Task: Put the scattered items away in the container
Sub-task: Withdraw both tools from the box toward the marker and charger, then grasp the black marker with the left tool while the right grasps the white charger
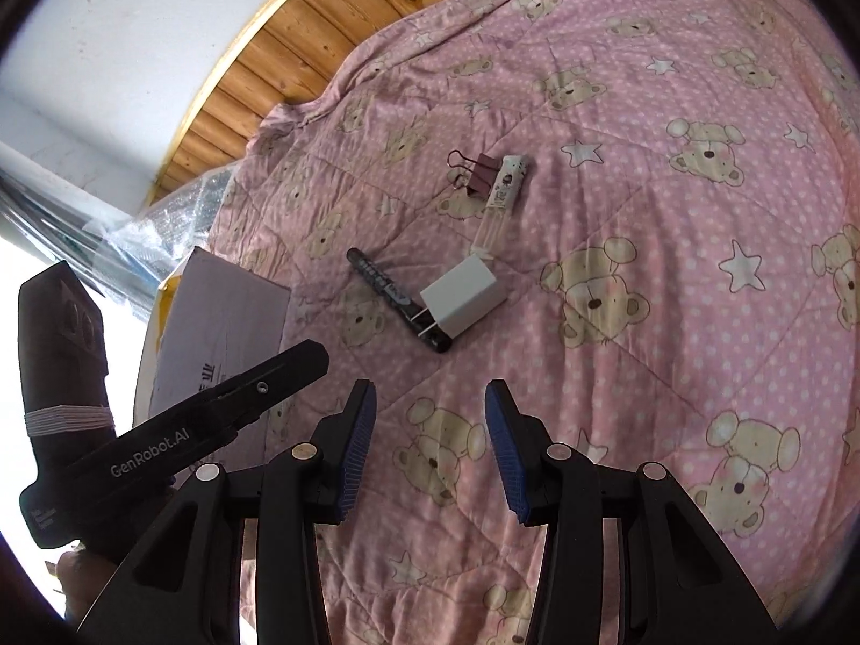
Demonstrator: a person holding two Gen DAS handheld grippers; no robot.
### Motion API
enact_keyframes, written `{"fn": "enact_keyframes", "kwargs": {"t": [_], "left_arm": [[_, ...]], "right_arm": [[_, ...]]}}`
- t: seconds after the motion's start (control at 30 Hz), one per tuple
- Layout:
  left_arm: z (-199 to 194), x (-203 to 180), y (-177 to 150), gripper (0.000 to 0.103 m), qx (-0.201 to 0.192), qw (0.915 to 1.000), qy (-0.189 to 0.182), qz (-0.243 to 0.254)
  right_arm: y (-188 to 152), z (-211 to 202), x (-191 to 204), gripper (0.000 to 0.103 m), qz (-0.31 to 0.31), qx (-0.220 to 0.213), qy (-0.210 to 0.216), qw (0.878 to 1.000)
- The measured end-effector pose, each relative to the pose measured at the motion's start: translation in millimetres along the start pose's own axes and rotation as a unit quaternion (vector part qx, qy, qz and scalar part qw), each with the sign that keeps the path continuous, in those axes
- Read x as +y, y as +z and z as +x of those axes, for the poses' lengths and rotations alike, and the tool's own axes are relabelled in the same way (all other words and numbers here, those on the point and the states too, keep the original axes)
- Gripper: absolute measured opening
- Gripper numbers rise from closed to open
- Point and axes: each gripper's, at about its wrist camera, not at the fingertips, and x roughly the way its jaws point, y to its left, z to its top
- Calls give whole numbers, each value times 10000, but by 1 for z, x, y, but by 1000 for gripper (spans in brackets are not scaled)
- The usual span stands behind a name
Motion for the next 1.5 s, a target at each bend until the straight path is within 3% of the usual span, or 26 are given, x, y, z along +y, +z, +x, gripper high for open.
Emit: {"fn": "enact_keyframes", "kwargs": {"t": [0.57,0.77,0.9,0.97,1.03,1.3,1.33,1.37,1.4,1.5], "left_arm": [[81,16,44,57,371,9987,66,-355],[82,23,51,57,190,9993,46,-317],[79,28,51,56,138,9994,157,-262],[76,30,50,56,144,9994,230,-228],[76,31,49,56,140,9993,277,-225],[82,15,50,60,130,9986,516,45],[83,10,49,60,129,9987,463,173],[83,6,48,50,120,9990,334,285],[81,2,46,48,101,9991,155,382],[78,-10,39,48,102,9974,-245,673]], "right_arm": [[47,68,-4,47,-431,306,-523,9972],[54,80,-5,52,-402,322,-373,9980],[52,84,2,53,-701,376,-355,9962],[48,85,6,50,-909,399,-479,9939],[44,87,11,32,-1058,499,-494,9919],[40,78,2,25,-790,367,-577,9945],[40,75,0,25,-770,359,-615,9945],[41,72,-1,24,-769,354,-632,9944],[40,69,-3,23,-781,343,-680,9940],[39,66,-9,25,-732,380,-726,9939]]}}
